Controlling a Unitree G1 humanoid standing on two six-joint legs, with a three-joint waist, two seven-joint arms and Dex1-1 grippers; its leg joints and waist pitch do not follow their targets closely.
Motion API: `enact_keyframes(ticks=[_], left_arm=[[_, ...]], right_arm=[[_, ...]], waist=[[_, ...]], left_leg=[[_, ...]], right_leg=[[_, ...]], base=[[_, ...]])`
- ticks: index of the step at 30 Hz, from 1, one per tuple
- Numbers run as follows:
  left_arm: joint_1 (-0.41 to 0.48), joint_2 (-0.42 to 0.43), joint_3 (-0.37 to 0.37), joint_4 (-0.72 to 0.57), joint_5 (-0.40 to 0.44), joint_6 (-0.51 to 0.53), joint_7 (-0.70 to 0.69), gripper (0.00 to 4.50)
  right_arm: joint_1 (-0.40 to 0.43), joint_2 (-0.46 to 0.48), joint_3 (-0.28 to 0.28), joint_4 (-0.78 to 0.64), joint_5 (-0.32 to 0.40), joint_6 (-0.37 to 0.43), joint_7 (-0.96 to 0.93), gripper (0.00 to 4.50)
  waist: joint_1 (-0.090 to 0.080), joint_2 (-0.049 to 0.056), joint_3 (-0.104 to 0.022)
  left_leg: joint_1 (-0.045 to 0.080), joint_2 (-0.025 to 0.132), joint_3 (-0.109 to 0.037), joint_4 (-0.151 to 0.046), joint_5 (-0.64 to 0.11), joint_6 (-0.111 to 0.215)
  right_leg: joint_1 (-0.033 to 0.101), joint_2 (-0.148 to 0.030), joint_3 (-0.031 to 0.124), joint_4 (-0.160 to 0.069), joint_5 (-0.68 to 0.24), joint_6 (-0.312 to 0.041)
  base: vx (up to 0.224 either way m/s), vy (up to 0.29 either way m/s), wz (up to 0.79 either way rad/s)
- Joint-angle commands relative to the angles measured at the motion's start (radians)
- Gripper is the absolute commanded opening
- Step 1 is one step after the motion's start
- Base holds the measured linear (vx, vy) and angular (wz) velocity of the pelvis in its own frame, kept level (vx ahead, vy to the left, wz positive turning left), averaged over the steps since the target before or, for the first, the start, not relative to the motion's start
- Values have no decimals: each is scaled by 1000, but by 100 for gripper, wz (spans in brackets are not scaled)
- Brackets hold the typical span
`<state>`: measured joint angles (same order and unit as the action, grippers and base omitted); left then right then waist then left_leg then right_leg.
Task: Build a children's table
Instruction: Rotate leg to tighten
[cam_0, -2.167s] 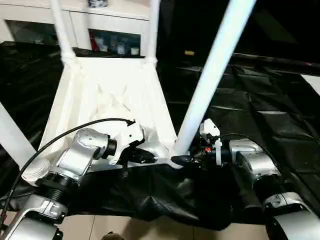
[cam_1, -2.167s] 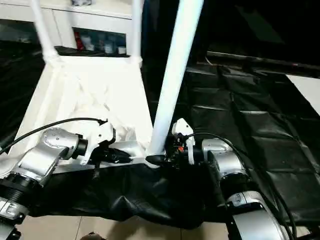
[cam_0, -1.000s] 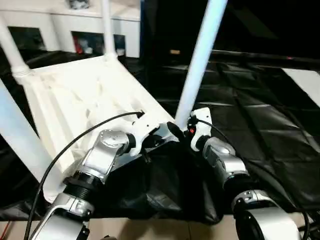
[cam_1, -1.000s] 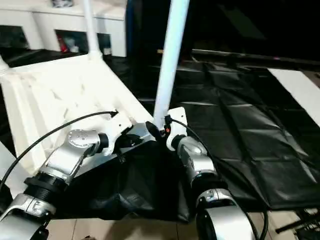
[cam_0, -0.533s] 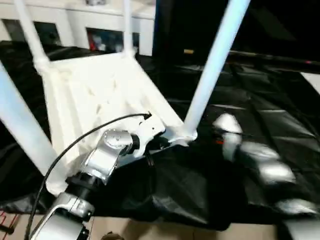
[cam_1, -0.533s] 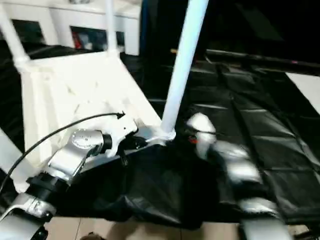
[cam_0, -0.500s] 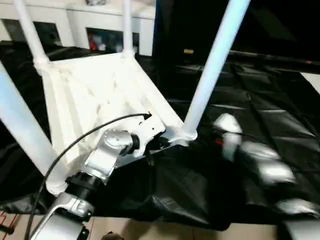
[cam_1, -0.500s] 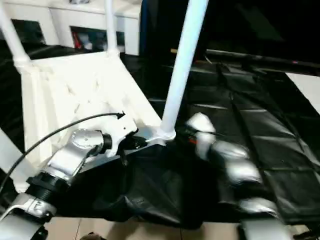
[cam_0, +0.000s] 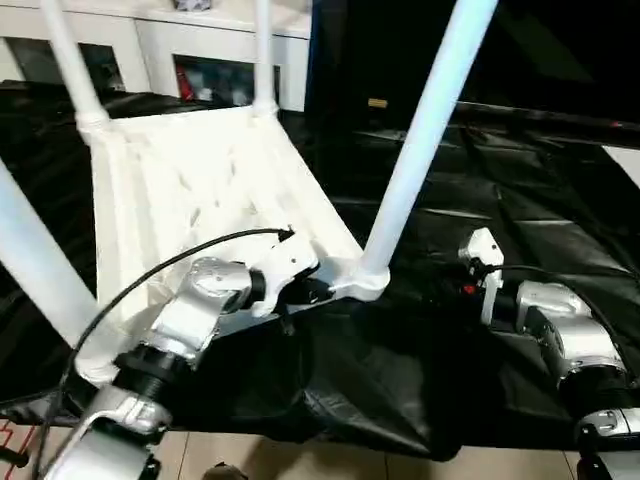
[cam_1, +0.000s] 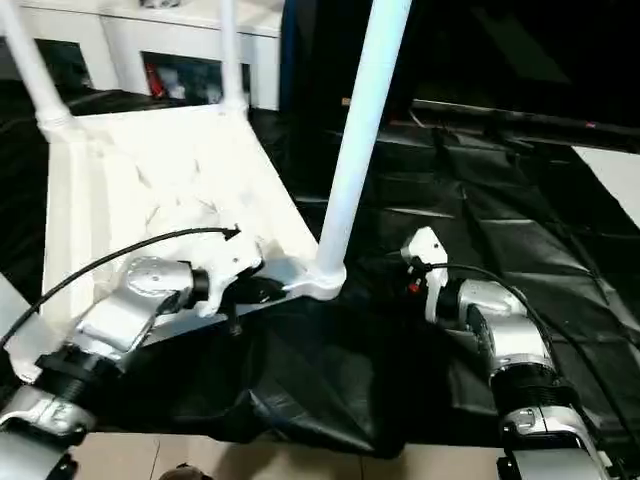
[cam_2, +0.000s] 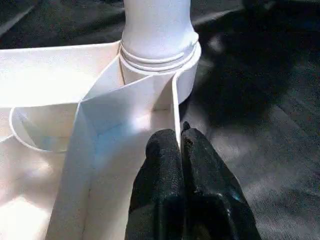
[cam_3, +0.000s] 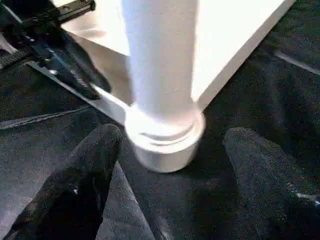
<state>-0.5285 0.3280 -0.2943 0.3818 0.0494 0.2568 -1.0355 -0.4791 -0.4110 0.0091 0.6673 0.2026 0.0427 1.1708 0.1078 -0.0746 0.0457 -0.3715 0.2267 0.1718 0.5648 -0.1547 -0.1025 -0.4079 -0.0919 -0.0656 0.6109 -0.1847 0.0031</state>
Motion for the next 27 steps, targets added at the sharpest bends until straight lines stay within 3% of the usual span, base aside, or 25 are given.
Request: enact_keyframes(ticks=[1,8,9,13,19,27], left_arm=[[0,-1,-34,-50,-31,-28,-67,0],[19,39,-54,-76,-48,-44,-147,0],[19,43,-55,-76,-48,-45,-150,0],[19,50,-54,-77,-48,-45,-152,0],[20,57,-54,-77,-47,-47,-151,0],[21,67,-51,-70,-45,-44,-150,0]], right_arm=[[7,2,11,-27,-1,-2,0,366],[-12,45,76,-10,-42,-26,12,366],[-17,51,88,-6,-42,-22,34,366],[-37,60,109,12,-49,-16,65,366],[-77,69,124,57,-55,-20,75,317],[-87,77,132,73,-52,-18,96,254]], waist=[[-1,2,-61],[3,9,-60],[3,4,-60],[4,3,-60],[3,-2,-63],[5,5,-63]], left_leg=[[11,5,13,-55,-212,52],[16,6,12,-60,-255,27],[15,6,12,-60,-257,26],[14,6,12,-60,-243,27],[12,5,13,-57,-209,31],[15,5,14,-55,-205,33]], right_leg=[[49,-36,32,-66,-153,-216],[46,-36,33,-68,-176,-213],[47,-35,33,-68,-178,-210],[49,-38,35,-66,-178,-207],[50,-37,34,-60,-140,-218],[51,-37,35,-57,-116,-226]], base=[[0,0,0],[0,0,0],[0,0,0],[0,0,0],[0,0,0],[0,0,0]])
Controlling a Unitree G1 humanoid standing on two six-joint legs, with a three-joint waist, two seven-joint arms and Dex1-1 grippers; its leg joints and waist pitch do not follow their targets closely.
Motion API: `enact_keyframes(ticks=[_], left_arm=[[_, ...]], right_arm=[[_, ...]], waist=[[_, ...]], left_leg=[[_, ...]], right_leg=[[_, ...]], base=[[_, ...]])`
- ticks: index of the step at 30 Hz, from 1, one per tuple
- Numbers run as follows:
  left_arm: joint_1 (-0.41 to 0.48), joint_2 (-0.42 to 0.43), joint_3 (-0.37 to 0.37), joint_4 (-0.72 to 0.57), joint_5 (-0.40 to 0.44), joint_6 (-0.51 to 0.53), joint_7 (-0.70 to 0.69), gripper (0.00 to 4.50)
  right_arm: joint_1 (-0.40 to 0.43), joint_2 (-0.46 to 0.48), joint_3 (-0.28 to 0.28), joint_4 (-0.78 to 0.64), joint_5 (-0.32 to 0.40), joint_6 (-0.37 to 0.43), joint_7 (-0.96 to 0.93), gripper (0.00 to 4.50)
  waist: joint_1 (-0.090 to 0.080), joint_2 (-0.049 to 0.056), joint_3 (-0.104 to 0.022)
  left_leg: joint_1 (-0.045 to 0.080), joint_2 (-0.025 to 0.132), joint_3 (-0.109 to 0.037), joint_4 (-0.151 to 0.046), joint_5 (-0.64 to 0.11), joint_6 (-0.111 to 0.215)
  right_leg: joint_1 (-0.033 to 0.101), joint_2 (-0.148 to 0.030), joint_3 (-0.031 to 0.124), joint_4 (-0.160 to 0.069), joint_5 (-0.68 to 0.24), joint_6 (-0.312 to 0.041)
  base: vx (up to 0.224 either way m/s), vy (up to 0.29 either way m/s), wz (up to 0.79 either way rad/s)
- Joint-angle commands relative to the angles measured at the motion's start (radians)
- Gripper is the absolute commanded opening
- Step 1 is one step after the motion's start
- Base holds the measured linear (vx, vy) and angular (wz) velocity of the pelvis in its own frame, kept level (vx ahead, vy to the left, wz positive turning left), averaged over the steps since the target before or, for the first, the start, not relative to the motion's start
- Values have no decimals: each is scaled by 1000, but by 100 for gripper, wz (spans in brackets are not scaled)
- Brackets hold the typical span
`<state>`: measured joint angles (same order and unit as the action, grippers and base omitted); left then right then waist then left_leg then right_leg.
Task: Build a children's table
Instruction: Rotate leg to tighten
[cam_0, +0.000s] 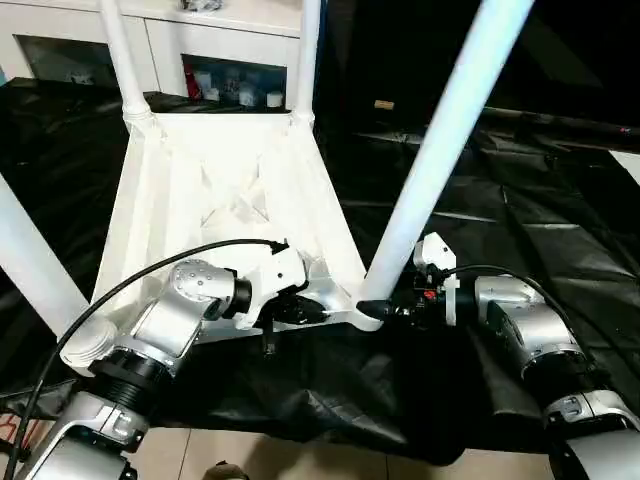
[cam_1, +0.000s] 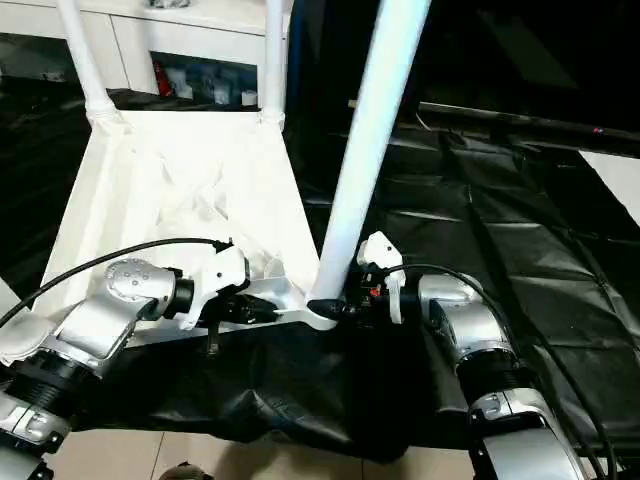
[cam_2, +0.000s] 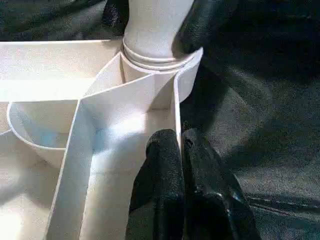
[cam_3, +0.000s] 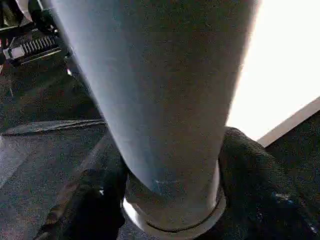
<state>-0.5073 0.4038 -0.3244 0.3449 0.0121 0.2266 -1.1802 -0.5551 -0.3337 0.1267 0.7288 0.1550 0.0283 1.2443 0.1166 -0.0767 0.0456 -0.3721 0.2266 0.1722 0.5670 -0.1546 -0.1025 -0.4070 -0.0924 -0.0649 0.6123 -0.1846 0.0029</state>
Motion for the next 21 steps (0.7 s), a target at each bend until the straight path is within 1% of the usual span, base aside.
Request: enact_keyframes(ticks=[1,2,3,4,6,7,8,9,10,11,12,13,14,15,16,17,18,19,20,21], left_arm=[[-2,-9,-21,-26,-2,-12,4,0],[-7,-16,-18,-16,3,-6,22,0],[-7,-16,-18,-16,3,-6,22,0],[-17,-33,-10,1,12,2,64,0],[-34,-67,6,26,24,15,133,0],[-44,-86,14,39,31,21,171,0],[-49,-96,17,45,34,24,190,0],[-60,-120,25,55,37,36,229,0],[-67,-135,30,61,39,44,254,0],[-73,-148,34,67,41,50,276,0],[-90,-186,41,80,45,62,329,0],[-96,-200,42,83,46,66,344,0],[-98,-207,41,85,47,64,351,0],[-102,-215,40,87,49,62,360,0],[-102,-217,36,90,53,58,361,0],[-103,-215,31,94,59,50,362,0],[-103,-213,28,98,65,44,365,0],[-99,-209,27,98,67,41,366,0],[-95,-206,28,98,68,38,367,0],[-93,-205,28,99,70,36,368,0]], right_arm=[[-9,4,14,14,-3,0,19,254],[-2,11,11,13,1,5,12,244],[-2,11,11,13,1,5,12,235],[8,23,5,11,4,19,-13,234],[19,54,-8,24,-11,34,-113,228],[22,73,-16,36,-22,42,-183,222],[24,85,-20,43,-29,46,-224,218],[26,114,-33,60,-40,49,-312,215],[27,133,-41,71,-46,50,-369,214],[28,150,-46,76,-48,56,-408,211],[30,206,-70,86,-50,86,-542,211],[30,233,-81,86,-48,104,-599,211],[29,248,-85,92,-47,107,-626,211],[27,265,-90,99,-46,110,-657,211],[25,277,-89,104,-50,99,-673,211],[26,286,-85,102,-48,88,-666,211],[28,293,-83,97,-49,82,-659,263],[29,300,-92,94,-40,85,-664,277],[30,304,-97,89,-34,91,-664,277],[31,306,-98,86,-33,92,-664,284]], waist=[[-4,8,-63],[-5,10,-63],[-5,8,-63],[-4,10,-62],[-7,9,-57],[-9,9,-53],[-10,6,-56],[-12,8,-55],[-15,7,-54],[-17,6,-55],[-21,7,-55],[-28,9,-53],[-34,7,-54],[-36,7,-53],[-39,6,-54],[-40,7,-54],[-40,8,-54],[-44,5,-53],[-44,4,-52],[-44,6,-52]], left_leg=[[15,5,13,-58,-216,29],[16,5,13,-58,-224,25],[15,5,13,-58,-225,24],[16,5,13,-59,-233,22],[18,5,12,-63,-259,12],[19,4,11,-65,-289,-1],[21,3,7,-66,-313,-13],[20,3,7,-67,-312,-21],[20,2,5,-68,-331,-27],[19,1,4,-69,-332,-29],[19,1,3,-69,-341,-31],[20,0,3,-69,-351,-36],[13,-2,-2,-71,-357,-37],[11,-2,-3,-73,-361,-38],[14,-2,-4,-72,-377,-36],[16,-2,-4,-71,-387,-34],[20,-1,-4,-70,-398,-30],[19,-1,-4,-71,-409,-25],[20,0,-4,-72,-414,-22],[21,0,-4,-72,-417,-21]], right_leg=[[50,-36,34,-60,-126,-224],[50,-36,34,-60,-131,-223],[51,-36,34,-60,-135,-222],[49,-36,34,-62,-146,-220],[46,-36,35,-67,-185,-211],[44,-37,35,-74,-247,-195],[46,-41,33,-78,-307,-175],[44,-42,35,-79,-322,-167],[42,-42,33,-84,-360,-152],[42,-41,32,-86,-374,-144],[39,-42,32,-88,-389,-136],[35,-40,33,-90,-398,-133],[42,-41,29,-90,-425,-120],[42,-41,27,-93,-442,-111],[37,-42,25,-99,-471,-97],[34,-43,26,-101,-478,-95],[31,-43,27,-104,-475,-95],[30,-40,27,-104,-464,-100],[29,-40,28,-103,-459,-103],[28,-41,28,-103,-457,-106]], base=[[0,0,0],[0,0,0],[0,0,0],[0,0,0],[0,0,0],[0,0,0],[0,0,0],[0,0,0],[0,0,0],[0,0,0],[0,0,0],[0,0,0],[0,0,0],[0,0,0],[0,0,0],[0,0,0],[0,0,0],[0,0,0],[0,0,0],[0,0,0]])
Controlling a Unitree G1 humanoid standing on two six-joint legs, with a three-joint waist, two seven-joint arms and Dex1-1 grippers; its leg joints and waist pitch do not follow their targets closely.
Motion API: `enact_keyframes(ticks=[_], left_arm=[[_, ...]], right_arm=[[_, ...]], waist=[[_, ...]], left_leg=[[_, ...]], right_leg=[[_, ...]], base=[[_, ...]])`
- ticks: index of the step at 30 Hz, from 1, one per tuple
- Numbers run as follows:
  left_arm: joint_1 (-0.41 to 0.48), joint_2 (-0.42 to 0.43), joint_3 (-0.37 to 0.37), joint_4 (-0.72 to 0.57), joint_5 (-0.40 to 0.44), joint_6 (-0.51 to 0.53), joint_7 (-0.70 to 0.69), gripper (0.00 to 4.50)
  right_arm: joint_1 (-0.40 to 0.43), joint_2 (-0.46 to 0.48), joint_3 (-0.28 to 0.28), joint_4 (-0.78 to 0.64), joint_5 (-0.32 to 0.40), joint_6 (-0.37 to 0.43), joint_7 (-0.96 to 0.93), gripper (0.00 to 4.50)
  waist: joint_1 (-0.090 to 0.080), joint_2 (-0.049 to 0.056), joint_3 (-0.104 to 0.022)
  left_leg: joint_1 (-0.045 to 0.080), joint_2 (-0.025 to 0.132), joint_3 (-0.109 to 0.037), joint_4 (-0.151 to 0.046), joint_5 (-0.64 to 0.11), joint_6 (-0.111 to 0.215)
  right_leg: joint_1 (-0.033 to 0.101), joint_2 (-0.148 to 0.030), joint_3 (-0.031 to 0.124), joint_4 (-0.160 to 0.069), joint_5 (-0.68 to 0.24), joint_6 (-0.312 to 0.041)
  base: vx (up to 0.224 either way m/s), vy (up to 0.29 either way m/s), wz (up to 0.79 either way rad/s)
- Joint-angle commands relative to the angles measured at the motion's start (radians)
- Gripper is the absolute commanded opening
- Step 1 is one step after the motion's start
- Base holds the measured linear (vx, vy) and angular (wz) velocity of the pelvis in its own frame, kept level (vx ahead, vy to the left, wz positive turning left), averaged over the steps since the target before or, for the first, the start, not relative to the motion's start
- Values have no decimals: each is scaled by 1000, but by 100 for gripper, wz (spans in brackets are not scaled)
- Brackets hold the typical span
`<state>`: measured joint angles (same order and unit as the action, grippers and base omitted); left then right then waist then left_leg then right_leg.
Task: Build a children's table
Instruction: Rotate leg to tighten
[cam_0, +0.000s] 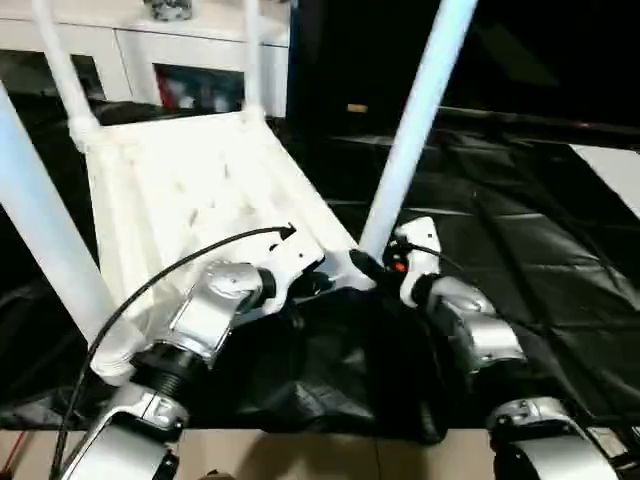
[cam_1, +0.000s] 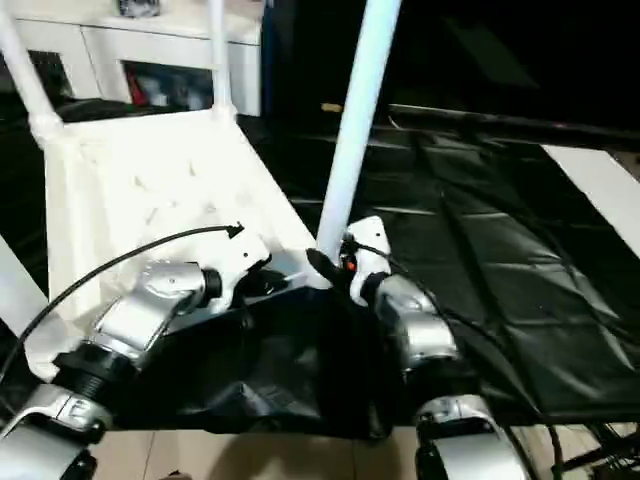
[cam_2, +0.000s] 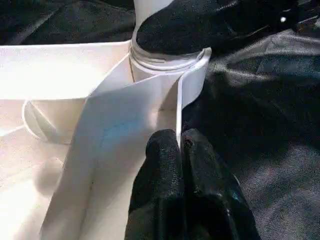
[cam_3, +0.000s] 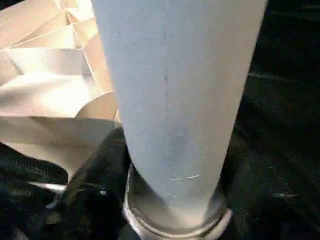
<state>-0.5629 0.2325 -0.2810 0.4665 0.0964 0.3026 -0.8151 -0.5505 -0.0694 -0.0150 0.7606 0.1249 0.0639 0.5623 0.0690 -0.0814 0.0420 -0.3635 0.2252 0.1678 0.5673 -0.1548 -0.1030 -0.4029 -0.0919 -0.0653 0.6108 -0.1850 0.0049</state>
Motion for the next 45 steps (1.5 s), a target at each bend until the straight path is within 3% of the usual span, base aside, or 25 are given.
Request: enact_keyframes(ticks=[1,3,5,8,11,14,15,17,19,20,24,28,30,31,33,34,35,36,38,40,42,43,44,45], left_arm=[[-35,-32,-15,-22,-13,-42,5,0],[-26,-26,-16,-29,-11,-47,5,0],[-7,-14,-16,-47,-12,-65,-3,0],[11,-5,-12,-73,-22,-61,-17,0],[30,0,-4,-97,-38,-57,-32,0],[52,1,10,-136,-62,-78,-42,0],[61,-3,20,-154,-81,-78,-49,44],[105,-3,59,-266,-151,-38,-73,55],[132,6,71,-318,-160,-8,-68,64],[132,6,71,-318,-160,-8,-68,77],[244,40,107,-532,-220,81,-84,101],[331,99,109,-668,-269,160,-114,140],[408,165,111,-762,-312,243,-141,144],[408,165,111,-762,-312,243,-141,154],[478,215,125,-836,-347,310,-157,168],[509,226,142,-864,-366,342,-155,182],[509,226,142,-864,-366,342,-155,184],[556,254,167,-901,-392,381,-166,191],[598,279,195,-936,-418,418,-175,214],[668,330,246,-997,-466,471,-195,223],[731,384,288,-1051,-510,503,-211,234],[765,407,312,-1068,-522,506,-224,247],[765,407,312,-1068,-522,506,-224,258],[799,426,338,-1083,-530,507,-238,263]], right_arm=[[27,43,43,51,-1,59,20,296],[32,35,52,34,-15,60,26,319],[37,-7,63,2,-22,45,65,319],[46,-76,58,-50,3,38,177,319],[73,-163,50,-128,29,31,296,319],[101,-250,36,-194,58,49,390,319],[106,-275,32,-206,64,53,411,323],[137,-355,17,-263,95,82,498,323],[153,-377,18,-292,100,89,524,323],[153,-377,18,-292,100,89,524,323],[196,-402,17,-380,149,159,588,323],[231,-400,59,-458,199,235,643,323],[242,-383,93,-484,210,263,656,323],[242,-383,93,-484,210,263,656,323],[236,-346,111,-477,196,256,639,323],[225,-320,114,-462,187,247,621,323],[225,-320,114,-462,187,247,621,323],[201,-282,122,-422,158,218,581,323],[173,-246,126,-371,124,188,525,323],[120,-195,112,-277,84,145,409,323],[78,-170,95,-213,79,118,319,323],[57,-160,88,-182,73,108,280,323],[57,-160,88,-182,73,108,280,323],[34,-149,81,-145,63,97,239,323]], waist=[[2,11,-50],[2,10,-49],[4,-1,-49],[11,0,-51],[26,-6,-55],[34,-6,-55],[34,-7,-57],[43,-9,-64],[45,-12,-61],[43,-13,-59],[39,-17,-54],[36,-15,-43],[32,-21,-37],[31,-15,-39],[30,-16,-39],[25,-21,-34],[26,-14,-37],[23,-20,-37],[17,-17,-35],[15,-25,-34],[13,-20,-34],[12,-16,-33],[7,-20,-32],[13,-17,-35]], left_leg=[[10,2,0,-73,-411,-20],[9,2,1,-74,-404,-17],[6,2,3,-73,-391,-11],[6,5,6,-71,-367,0],[-1,5,11,-66,-276,22],[1,5,15,-61,-237,45],[-3,5,14,-60,-223,47],[-4,8,15,-52,-150,65],[-3,6,19,-49,-129,82],[-3,5,20,-49,-130,88],[-1,10,18,-54,-191,74],[3,11,14,-64,-292,40],[2,11,12,-69,-332,29],[4,11,10,-70,-341,17],[8,12,10,-70,-346,7],[2,9,9,-73,-361,5],[10,11,8,-73,-369,-4],[9,12,9,-71,-371,-8],[8,9,4,-76,-392,-26],[10,8,6,-75,-391,-33],[9,7,5,-77,-393,-41],[14,8,6,-75,-407,-46],[10,6,5,-77,-419,-48],[17,8,7,-75,-419,-51]], right_leg=[[26,-41,29,-99,-440,-112],[25,-40,30,-98,-424,-116],[27,-41,30,-98,-424,-113],[30,-42,32,-95,-392,-117],[40,-40,34,-81,-274,-141],[42,-37,35,-74,-199,-166],[46,-37,34,-71,-183,-170],[54,-37,34,-54,-53,-210],[50,-29,33,-50,6,-236],[51,-30,33,-51,2,-236],[50,-36,33,-60,-117,-216],[39,-34,33,-78,-298,-163],[34,-32,33,-86,-369,-139],[32,-33,33,-86,-384,-134],[28,-34,35,-83,-379,-135],[27,-31,33,-89,-411,-124],[24,-32,34,-89,-410,-123],[21,-33,35,-88,-406,-127],[20,-33,33,-88,-442,-121],[16,-33,34,-89,-434,-124],[18,-29,34,-86,-430,-119],[11,-29,36,-84,-410,-123],[16,-23,35,-84,-414,-112],[13,-23,36,-84,-402,-111]], base=[[0,0,0],[0,0,0],[0,0,0],[0,0,0],[0,0,0],[0,0,0],[0,0,0],[0,0,0],[30,6,0],[0,0,0],[0,0,0],[0,0,0],[0,0,0],[0,0,0],[0,0,0],[0,0,0],[0,0,0],[0,0,0],[0,0,0],[0,0,0],[0,0,0],[0,0,0],[0,0,0],[0,0,0]])
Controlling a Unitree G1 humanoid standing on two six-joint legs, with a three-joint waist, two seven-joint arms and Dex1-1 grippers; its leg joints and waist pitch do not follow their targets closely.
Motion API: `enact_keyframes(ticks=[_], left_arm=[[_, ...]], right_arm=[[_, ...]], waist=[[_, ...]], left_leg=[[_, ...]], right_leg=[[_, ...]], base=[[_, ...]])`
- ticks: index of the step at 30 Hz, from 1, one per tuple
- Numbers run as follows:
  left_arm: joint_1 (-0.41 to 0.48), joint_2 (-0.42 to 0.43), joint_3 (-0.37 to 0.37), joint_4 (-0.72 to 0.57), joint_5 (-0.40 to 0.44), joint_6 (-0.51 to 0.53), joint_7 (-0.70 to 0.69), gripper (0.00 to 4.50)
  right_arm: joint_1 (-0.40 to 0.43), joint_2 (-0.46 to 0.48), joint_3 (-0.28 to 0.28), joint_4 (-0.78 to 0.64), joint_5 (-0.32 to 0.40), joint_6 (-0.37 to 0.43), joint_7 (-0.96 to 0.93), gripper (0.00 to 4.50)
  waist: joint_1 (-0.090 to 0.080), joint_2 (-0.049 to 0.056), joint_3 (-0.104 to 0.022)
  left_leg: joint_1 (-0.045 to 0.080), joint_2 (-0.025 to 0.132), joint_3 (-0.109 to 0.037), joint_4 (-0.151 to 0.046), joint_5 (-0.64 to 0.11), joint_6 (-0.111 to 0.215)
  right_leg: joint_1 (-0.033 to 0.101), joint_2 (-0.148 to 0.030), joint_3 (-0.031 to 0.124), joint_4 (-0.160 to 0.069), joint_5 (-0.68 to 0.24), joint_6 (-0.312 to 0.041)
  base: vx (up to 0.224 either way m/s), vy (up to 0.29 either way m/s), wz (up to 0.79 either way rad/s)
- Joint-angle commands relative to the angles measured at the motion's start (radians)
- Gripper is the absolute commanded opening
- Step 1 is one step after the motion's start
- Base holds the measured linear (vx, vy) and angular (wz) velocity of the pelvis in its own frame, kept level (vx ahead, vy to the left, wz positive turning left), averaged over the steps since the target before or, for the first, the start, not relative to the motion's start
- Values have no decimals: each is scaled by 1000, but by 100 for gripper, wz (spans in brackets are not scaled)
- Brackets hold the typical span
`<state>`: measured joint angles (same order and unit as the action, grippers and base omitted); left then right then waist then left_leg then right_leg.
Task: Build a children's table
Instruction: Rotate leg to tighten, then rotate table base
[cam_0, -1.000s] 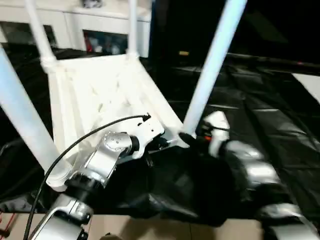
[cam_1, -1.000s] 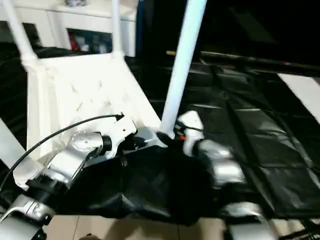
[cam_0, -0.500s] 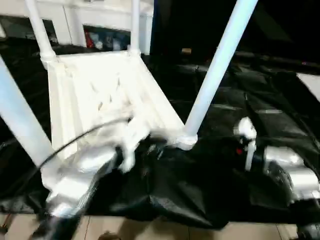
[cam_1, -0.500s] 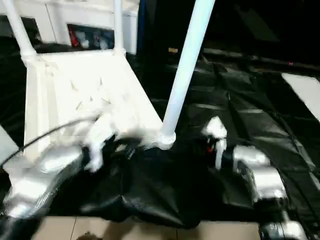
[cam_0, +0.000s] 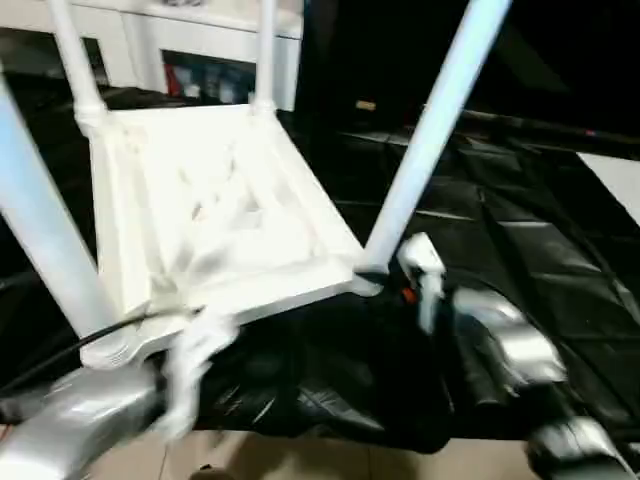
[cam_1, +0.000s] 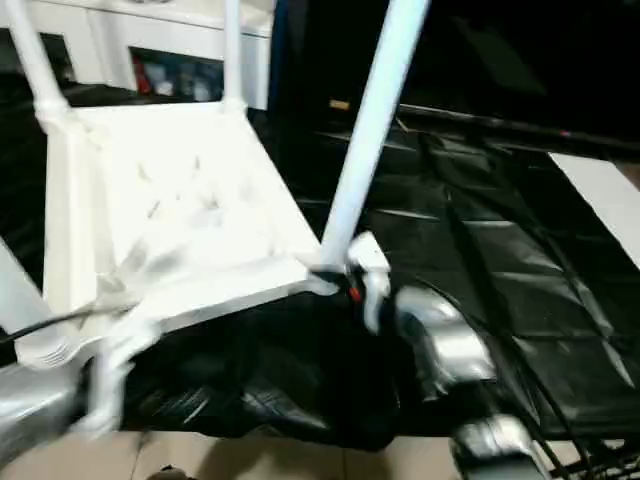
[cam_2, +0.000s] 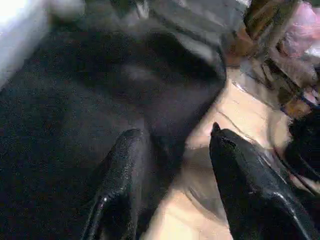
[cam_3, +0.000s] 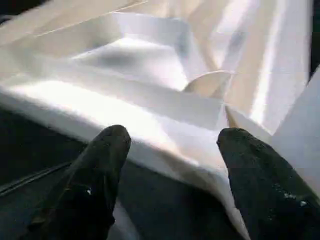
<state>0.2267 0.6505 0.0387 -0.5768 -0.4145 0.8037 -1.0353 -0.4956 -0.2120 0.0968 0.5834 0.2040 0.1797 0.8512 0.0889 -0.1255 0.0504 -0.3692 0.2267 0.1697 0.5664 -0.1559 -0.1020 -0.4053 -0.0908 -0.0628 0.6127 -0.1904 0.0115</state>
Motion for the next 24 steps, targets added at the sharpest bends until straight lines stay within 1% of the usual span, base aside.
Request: enact_keyframes(ticks=[1,2,3,4,5,6,7,8,9,10,11,12,13,14,15,16,19,20,21,22,23,24], left_arm=[[16,11,23,-42,-21,7,-19,266],[36,20,41,-51,-27,11,-27,273],[52,29,52,-60,-31,15,-31,284],[62,35,59,-66,-33,17,-34,297],[94,55,82,-80,-43,22,-47,306],[101,59,86,-82,-45,24,-49,311],[135,76,113,-94,-52,25,-63,329],[139,78,117,-95,-52,24,-64,329],[179,100,165,-102,-55,16,-62,349],[188,110,192,-98,-57,13,-57,354],[191,114,200,-97,-58,13,-55,354],[196,123,218,-94,-60,13,-55,358],[213,165,287,-70,-52,13,-81,369],[221,185,320,-59,-49,14,-96,382],[227,207,356,-40,-41,9,-114,393],[225,222,392,-17,-38,-5,-120,397],[196,213,421,12,-43,-39,-104,413],[174,204,427,25,-48,-57,-95,427],[130,188,433,47,-57,-97,-75,427],[84,169,428,65,-66,-127,-56,435],[84,169,428,65,-66,-127,-56,441],[55,157,423,76,-72,-146,-44,446]], right_arm=[[-25,-5,-32,38,-18,-21,-57,323],[-40,2,-36,63,-24,-28,-79,323],[-53,6,-39,87,-32,-33,-100,323],[-62,9,-40,102,-37,-37,-115,323],[-90,19,-49,154,-47,-54,-159,323],[-95,22,-51,164,-49,-58,-168,323],[-124,31,-59,216,-61,-73,-220,323],[-128,32,-61,223,-62,-77,-227,323],[-170,46,-79,298,-63,-116,-299,323],[-187,49,-88,325,-58,-124,-326,323],[-192,51,-91,335,-57,-128,-333,323],[-203,52,-97,354,-56,-136,-348,323],[-218,49,-107,387,-59,-156,-371,323],[-221,47,-109,396,-61,-165,-375,323],[-219,44,-110,397,-62,-175,-372,323],[-217,43,-113,405,-57,-191,-358,323],[-215,45,-122,411,-41,-200,-322,323],[-206,44,-120,400,-38,-201,-302,323],[-188,42,-116,379,-30,-201,-258,323],[-160,37,-105,345,-31,-203,-229,323],[-160,37,-105,345,-31,-203,-229,323],[-141,33,-98,322,-32,-205,-212,323]], waist=[[-8,27,-40],[-8,27,-41],[-6,28,-42],[-9,28,-43],[-8,23,-45],[-9,26,-44],[-11,22,-44],[-12,24,-45],[-13,23,-45],[-17,21,-43],[-12,24,-43],[-12,16,-41],[-9,22,-40],[-10,23,-42],[-10,24,-41],[-12,20,-41],[-12,21,-41],[-11,26,-42],[-11,25,-43],[-7,25,-45],[-3,25,-44],[-5,24,-45]], left_leg=[[26,6,8,-73,-429,-54],[23,6,6,-75,-430,-54],[24,6,7,-74,-427,-56],[16,4,5,-76,-414,-58],[17,4,7,-74,-399,-55],[17,4,7,-73,-399,-58],[10,3,5,-75,-397,-59],[13,2,6,-74,-398,-62],[18,4,7,-72,-407,-66],[17,2,7,-72,-420,-66],[27,3,10,-69,-427,-64],[26,4,11,-69,-431,-61],[27,2,9,-70,-443,-62],[22,1,6,-71,-443,-64],[22,0,7,-71,-442,-64],[21,0,6,-71,-448,-63],[22,2,4,-73,-456,-62],[23,2,3,-73,-459,-64],[22,2,3,-74,-460,-63],[27,2,5,-71,-460,-59],[28,1,7,-71,-450,-56],[20,1,4,-72,-427,-58]], right_leg=[[9,-21,36,-86,-381,-122],[14,-21,35,-85,-378,-120],[14,-22,36,-82,-363,-120],[20,-23,36,-79,-353,-121],[21,-22,36,-78,-336,-117],[18,-24,38,-75,-331,-123],[23,-26,37,-74,-347,-119],[22,-25,37,-76,-352,-117],[15,-25,38,-74,-347,-121],[17,-21,37,-76,-357,-117],[10,-18,38,-79,-347,-113],[8,-18,38,-79,-348,-113],[9,-17,38,-78,-357,-113],[14,-18,38,-77,-359,-108],[13,-17,38,-78,-358,-104],[13,-16,38,-78,-361,-100],[13,-16,40,-76,-345,-110],[13,-17,41,-73,-331,-117],[15,-16,40,-74,-326,-119],[13,-16,41,-75,-313,-122],[14,-17,43,-76,-300,-123],[20,-19,44,-69,-279,-134]], base=[[0,0,0],[0,0,0],[0,0,0],[0,0,0],[0,0,0],[0,0,0],[0,0,0],[0,0,0],[0,0,0],[0,0,0],[0,0,0],[0,0,0],[0,0,0],[0,0,0],[0,0,0],[0,0,0],[0,0,0],[0,0,0],[0,0,0],[0,0,0],[0,0,0],[0,0,0]])
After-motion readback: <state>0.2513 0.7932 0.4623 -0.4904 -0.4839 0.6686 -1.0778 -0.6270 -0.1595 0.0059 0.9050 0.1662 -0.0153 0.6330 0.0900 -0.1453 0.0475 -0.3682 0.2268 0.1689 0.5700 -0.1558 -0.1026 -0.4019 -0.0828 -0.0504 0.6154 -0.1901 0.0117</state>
